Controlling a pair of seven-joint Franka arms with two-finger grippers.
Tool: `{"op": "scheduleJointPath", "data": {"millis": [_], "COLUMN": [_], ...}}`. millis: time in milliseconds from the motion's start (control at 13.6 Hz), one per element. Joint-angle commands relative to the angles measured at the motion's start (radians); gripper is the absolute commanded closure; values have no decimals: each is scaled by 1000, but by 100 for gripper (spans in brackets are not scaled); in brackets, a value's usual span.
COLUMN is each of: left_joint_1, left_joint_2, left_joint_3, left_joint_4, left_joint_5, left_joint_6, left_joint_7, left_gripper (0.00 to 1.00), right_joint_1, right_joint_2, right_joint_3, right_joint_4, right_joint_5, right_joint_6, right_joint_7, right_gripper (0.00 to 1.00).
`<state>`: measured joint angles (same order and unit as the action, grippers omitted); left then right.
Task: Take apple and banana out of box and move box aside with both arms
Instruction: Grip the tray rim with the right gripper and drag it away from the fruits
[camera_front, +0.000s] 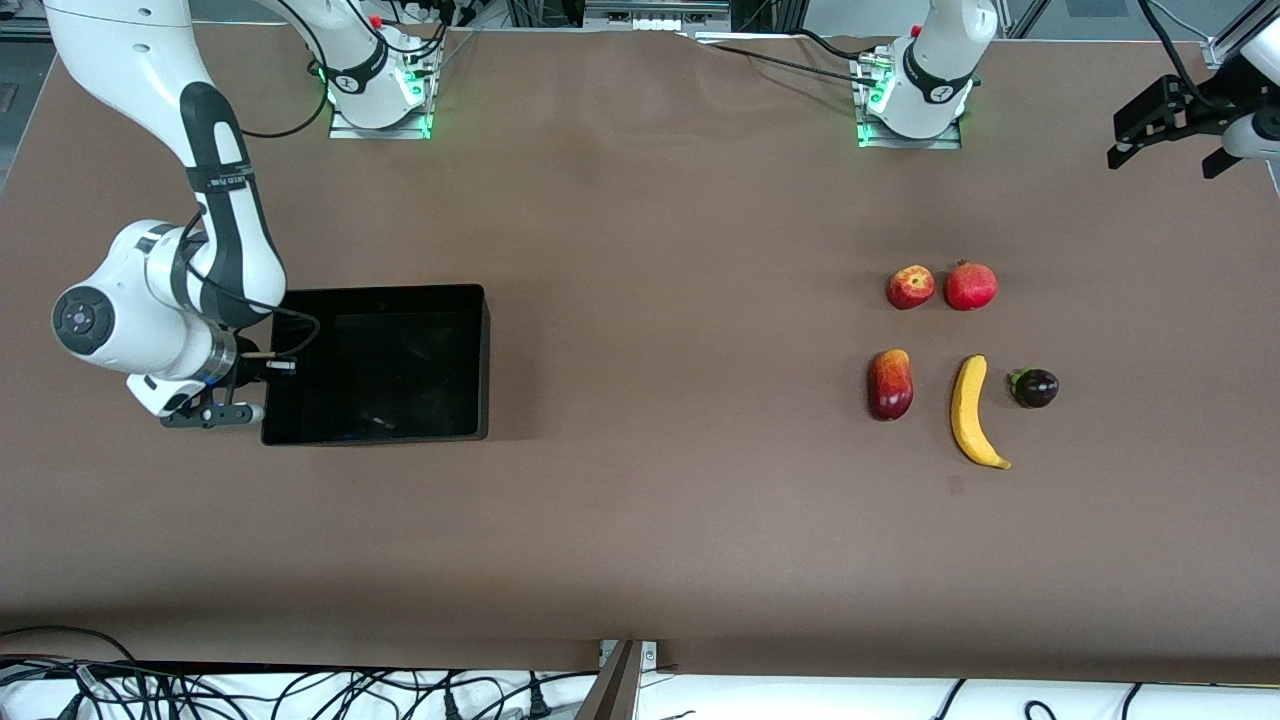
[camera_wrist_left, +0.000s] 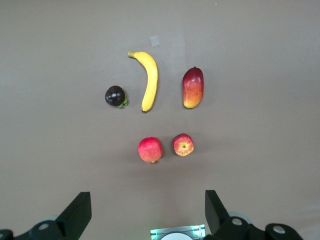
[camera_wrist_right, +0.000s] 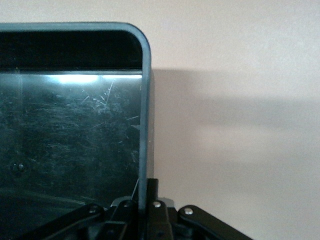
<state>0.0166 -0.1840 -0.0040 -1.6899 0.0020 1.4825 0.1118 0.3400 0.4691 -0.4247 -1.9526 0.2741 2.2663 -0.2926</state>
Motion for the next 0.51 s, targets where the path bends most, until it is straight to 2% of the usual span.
{"op": "scheduleJointPath", "data": {"millis": [0,367,440], "left_joint_1": [-1,-12,-12], "left_joint_2": [31,31,31], "left_joint_3": [-13,-37,-37], "left_joint_4": [50,65,65], "left_joint_5": [56,66,66], "left_joint_6": [-14,-14,-14], "left_joint_7": [-6,3,3], "left_gripper": [0,0,0], "right_joint_1": [5,-4,-4], "right_joint_2": [-70,-66,-67], "right_joint_3": [0,-3,-3], "right_joint_4": [-51,-72,-65], "right_joint_5": [14,16,16], "right_joint_6": [1,33,27], "right_joint_7": [-22,-27,-16], "right_gripper": [100,100,64]}}
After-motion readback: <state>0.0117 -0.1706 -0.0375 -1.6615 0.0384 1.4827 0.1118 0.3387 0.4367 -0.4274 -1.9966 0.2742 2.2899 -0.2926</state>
